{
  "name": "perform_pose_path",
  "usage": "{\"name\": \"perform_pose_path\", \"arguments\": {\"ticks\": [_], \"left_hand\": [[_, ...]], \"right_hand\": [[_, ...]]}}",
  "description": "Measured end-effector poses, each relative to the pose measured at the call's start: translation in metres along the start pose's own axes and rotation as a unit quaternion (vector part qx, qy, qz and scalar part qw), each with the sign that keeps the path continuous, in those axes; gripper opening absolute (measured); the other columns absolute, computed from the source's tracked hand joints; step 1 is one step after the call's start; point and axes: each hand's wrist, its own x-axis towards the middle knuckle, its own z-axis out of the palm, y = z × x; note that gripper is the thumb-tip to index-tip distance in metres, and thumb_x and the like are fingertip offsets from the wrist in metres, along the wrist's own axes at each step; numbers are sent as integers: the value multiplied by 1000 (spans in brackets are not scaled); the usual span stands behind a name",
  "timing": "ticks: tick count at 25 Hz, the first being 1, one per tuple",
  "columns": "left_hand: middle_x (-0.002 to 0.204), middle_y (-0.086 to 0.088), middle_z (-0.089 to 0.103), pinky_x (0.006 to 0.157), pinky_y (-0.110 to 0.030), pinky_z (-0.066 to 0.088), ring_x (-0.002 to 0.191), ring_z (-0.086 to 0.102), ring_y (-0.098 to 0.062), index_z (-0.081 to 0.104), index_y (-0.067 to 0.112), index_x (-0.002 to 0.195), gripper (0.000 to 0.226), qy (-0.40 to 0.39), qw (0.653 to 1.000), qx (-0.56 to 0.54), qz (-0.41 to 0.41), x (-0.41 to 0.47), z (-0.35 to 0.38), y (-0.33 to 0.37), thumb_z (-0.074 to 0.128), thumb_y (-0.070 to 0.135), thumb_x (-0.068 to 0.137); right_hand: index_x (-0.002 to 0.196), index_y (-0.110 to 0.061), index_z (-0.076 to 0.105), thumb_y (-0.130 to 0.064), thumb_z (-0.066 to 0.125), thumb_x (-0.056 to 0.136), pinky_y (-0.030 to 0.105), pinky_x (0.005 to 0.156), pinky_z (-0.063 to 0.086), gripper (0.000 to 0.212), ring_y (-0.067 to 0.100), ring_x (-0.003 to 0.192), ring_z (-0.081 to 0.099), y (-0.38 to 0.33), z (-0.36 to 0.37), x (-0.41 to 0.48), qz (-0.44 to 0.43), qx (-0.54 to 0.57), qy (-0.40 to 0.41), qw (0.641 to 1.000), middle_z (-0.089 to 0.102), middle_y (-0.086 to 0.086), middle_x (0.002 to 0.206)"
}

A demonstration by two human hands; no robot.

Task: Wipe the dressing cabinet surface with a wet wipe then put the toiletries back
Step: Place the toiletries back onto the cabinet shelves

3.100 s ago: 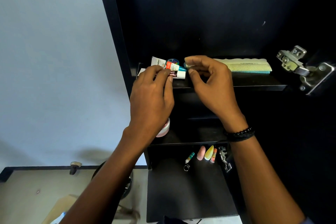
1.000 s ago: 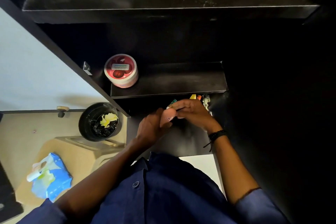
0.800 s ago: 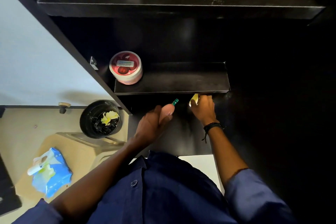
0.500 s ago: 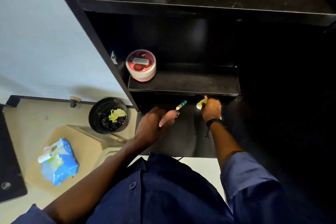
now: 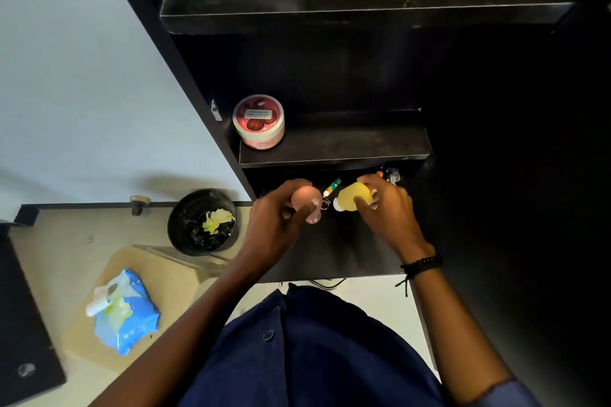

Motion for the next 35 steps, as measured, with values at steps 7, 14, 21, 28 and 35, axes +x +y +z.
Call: {"name": "perform_pose_path", "arguments": {"ticks": [7, 14, 21, 28, 35], "left_hand": [[106, 27, 58, 77, -2, 44, 94, 59, 6, 59, 34, 120, 35, 48, 995, 24, 79, 2, -32, 25, 67, 26, 87], [112, 13, 64, 81, -5, 44, 94, 57, 1, 62, 23, 120, 38, 94, 989, 47, 100, 24, -51, 53, 71, 23, 82], [113, 0, 68, 86, -27, 50, 102, 62, -15, 63, 19, 118, 34, 94, 985, 94, 109, 76, -56, 75, 68, 17, 84], [103, -8, 70, 82, -38, 50, 95, 64, -30, 63, 18, 115, 33, 95, 977, 170, 91, 105, -55, 71, 67, 21, 83], [101, -10, 70, 79, -37, 51, 96, 64, -33, 62, 17, 115, 30, 78, 976, 197, 54, 124, -52, 52, 64, 22, 86]], "right_hand": [[119, -19, 60, -18, 64, 89, 11, 74, 52, 30, 10, 94, 61, -54, -39, -11, -64, 69, 47, 994, 66, -1, 112], [122, -22, 57, -14, 61, 90, 16, 75, 54, 33, 15, 99, 61, -80, -55, 11, -115, 69, 101, 986, 63, -3, 114], [116, -22, 58, -14, 63, 87, 43, 79, 54, 31, 24, 91, 64, -96, -56, 52, -109, 28, 125, 986, 67, 1, 106], [115, -17, 61, -9, 64, 85, 31, 78, 47, 31, 26, 91, 63, -105, -53, 67, -113, -18, 131, 985, 65, 7, 105], [123, -20, 60, -14, 63, 88, 28, 86, 44, 36, 26, 106, 60, -107, -47, 77, -91, -45, 108, 989, 60, 7, 118]]}}
